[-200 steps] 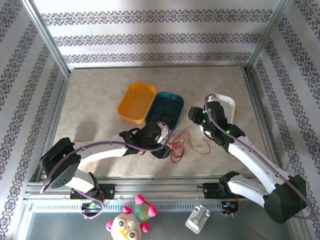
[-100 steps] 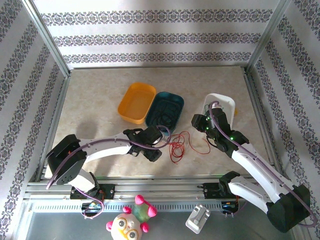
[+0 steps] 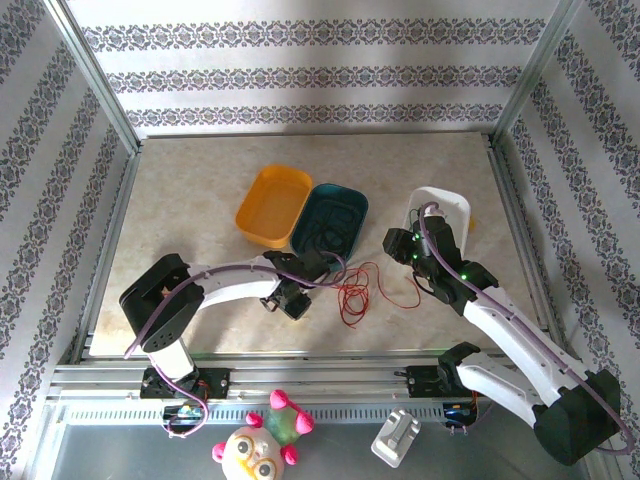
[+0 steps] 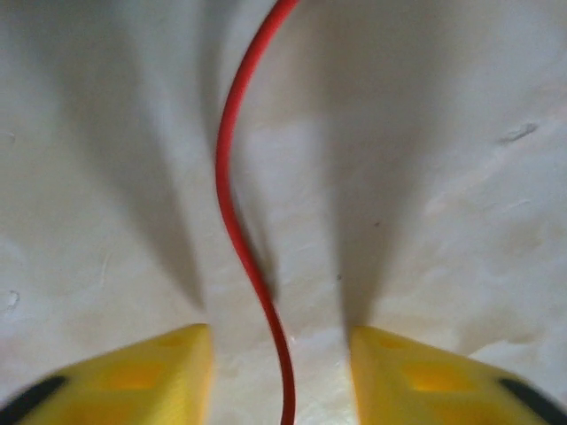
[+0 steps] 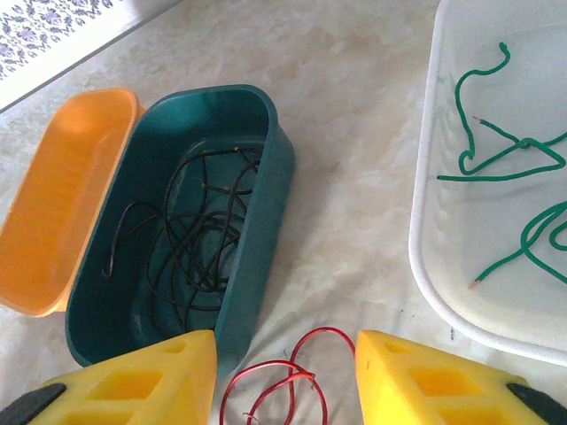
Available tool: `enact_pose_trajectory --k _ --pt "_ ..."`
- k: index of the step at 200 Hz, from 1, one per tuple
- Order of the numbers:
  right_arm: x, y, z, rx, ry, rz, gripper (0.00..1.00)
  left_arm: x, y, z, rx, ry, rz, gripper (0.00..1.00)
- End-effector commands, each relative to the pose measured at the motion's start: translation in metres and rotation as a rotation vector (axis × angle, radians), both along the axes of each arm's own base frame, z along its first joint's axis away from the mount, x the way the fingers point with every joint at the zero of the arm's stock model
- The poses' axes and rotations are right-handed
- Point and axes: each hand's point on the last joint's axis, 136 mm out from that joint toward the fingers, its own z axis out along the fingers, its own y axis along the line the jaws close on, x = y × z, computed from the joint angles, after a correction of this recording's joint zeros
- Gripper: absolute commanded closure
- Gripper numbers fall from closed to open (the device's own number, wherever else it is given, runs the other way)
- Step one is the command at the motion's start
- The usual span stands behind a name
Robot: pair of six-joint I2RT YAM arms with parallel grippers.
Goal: Untangle the cables
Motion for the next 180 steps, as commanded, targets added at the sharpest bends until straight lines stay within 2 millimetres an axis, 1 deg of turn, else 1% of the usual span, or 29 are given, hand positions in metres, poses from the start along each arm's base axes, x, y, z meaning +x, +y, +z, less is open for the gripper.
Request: enact_pose_trajectory --k 1,13,21,28,46,55,67,80,89,102,124,150,168,180 --pt "-0.001 -0.006 0.001 0.011 -0.003 -0.033 0.54 -0.013 0.024 -0.004 0.110 0.064 0.019 0.80" --pt "0.000 -0.006 0.002 0.013 -0.007 -0.036 0.54 -0.010 0.023 -0.001 0.103 0.050 0.021 0.92" --pt "0.000 -0.006 0.004 0.016 -0.010 -0.039 0.54 -0.007 0.020 0.003 0.084 0.029 0.022 0.98" --pt "0.000 -0.007 0.005 0.017 -0.013 -0.042 0.54 -0.003 0.018 0.009 0.066 0.000 0.022 1.00" --pt "-0.001 -0.009 0.007 0.018 -0.020 -0.052 0.54 0.011 0.011 0.033 -0.007 -0.118 0.015 1.00" --pt "-0.001 -0.012 0.008 0.015 -0.025 -0.063 0.54 0.020 0.008 0.051 -0.062 -0.213 0.016 1.00" --pt "-0.003 -0.015 0.008 0.012 -0.031 -0.077 0.54 0.030 0.008 0.075 -0.139 -0.342 0.033 1.00" --pt "-0.004 -0.020 0.009 0.010 -0.037 -0.098 0.54 0.040 0.012 0.109 -0.230 -0.487 0.066 1.00" --pt "-0.005 -0.022 0.008 0.011 -0.041 -0.107 0.54 0.042 0.014 0.131 -0.305 -0.570 0.081 1.00" --pt "-0.007 -0.025 0.007 0.013 -0.043 -0.123 0.54 0.043 0.016 0.168 -0.440 -0.689 0.105 1.00" --pt "-0.009 -0.028 0.004 0.016 -0.038 -0.132 0.54 0.046 0.028 0.224 -0.589 -0.853 0.176 1.00" --pt "-0.009 -0.027 0.001 0.021 -0.031 -0.130 0.54 0.056 0.047 0.267 -0.624 -0.967 0.272 1.00" --pt "-0.008 -0.026 0.003 0.023 -0.032 -0.127 0.54 0.061 0.049 0.293 -0.684 -1.010 0.304 1.00" --pt "-0.008 -0.026 0.003 0.025 -0.033 -0.128 0.54 0.063 0.044 0.307 -0.767 -1.002 0.306 1.00"
